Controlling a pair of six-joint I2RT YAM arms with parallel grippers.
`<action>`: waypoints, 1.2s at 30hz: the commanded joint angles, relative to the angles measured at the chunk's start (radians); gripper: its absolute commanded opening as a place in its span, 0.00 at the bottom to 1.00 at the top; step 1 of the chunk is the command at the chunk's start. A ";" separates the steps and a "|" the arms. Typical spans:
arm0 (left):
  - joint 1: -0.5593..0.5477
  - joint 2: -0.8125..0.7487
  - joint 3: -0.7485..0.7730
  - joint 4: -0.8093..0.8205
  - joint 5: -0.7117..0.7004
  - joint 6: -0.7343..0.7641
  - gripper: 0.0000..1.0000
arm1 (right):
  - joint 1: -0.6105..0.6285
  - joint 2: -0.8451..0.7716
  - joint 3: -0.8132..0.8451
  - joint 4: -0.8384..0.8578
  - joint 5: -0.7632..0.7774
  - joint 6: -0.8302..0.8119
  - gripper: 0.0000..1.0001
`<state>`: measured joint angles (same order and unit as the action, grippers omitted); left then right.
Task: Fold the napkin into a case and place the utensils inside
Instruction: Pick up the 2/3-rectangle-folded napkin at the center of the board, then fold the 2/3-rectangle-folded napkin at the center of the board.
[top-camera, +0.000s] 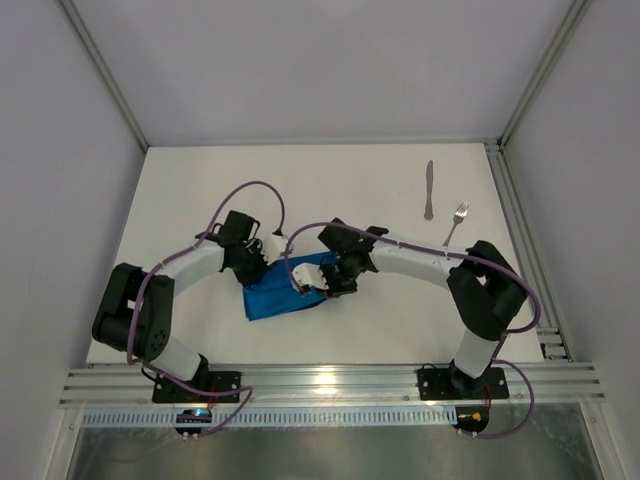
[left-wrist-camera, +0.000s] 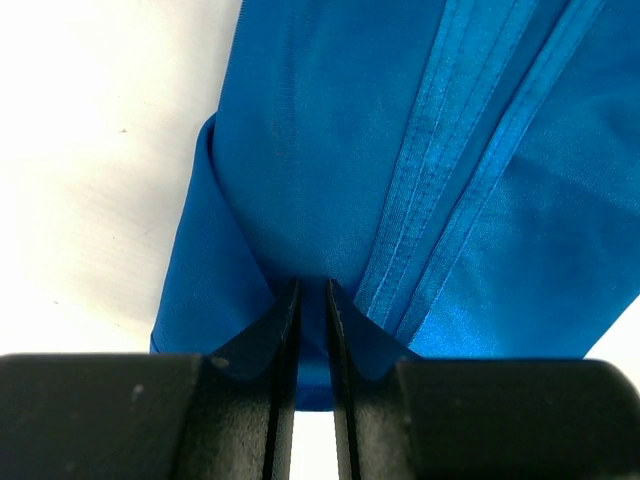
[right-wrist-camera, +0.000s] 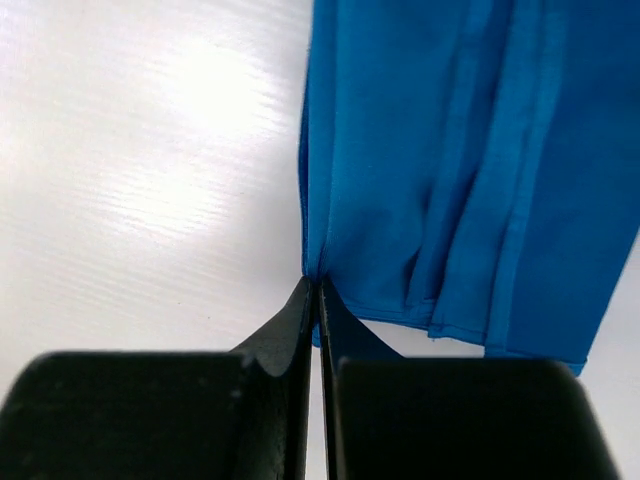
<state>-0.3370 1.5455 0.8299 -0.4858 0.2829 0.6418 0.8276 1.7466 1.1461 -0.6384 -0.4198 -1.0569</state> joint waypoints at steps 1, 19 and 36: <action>-0.014 -0.001 -0.060 -0.033 -0.053 0.065 0.17 | -0.065 0.039 0.107 -0.029 -0.152 0.119 0.04; -0.020 -0.007 -0.087 -0.014 -0.071 0.140 0.17 | -0.275 0.281 0.296 0.138 -0.566 0.570 0.04; -0.030 0.001 -0.087 -0.005 -0.082 0.165 0.21 | -0.328 0.364 0.198 0.585 -0.519 1.133 0.04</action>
<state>-0.3656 1.5078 0.7849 -0.4473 0.2497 0.7799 0.5018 2.0827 1.3258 -0.1970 -0.9859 -0.0845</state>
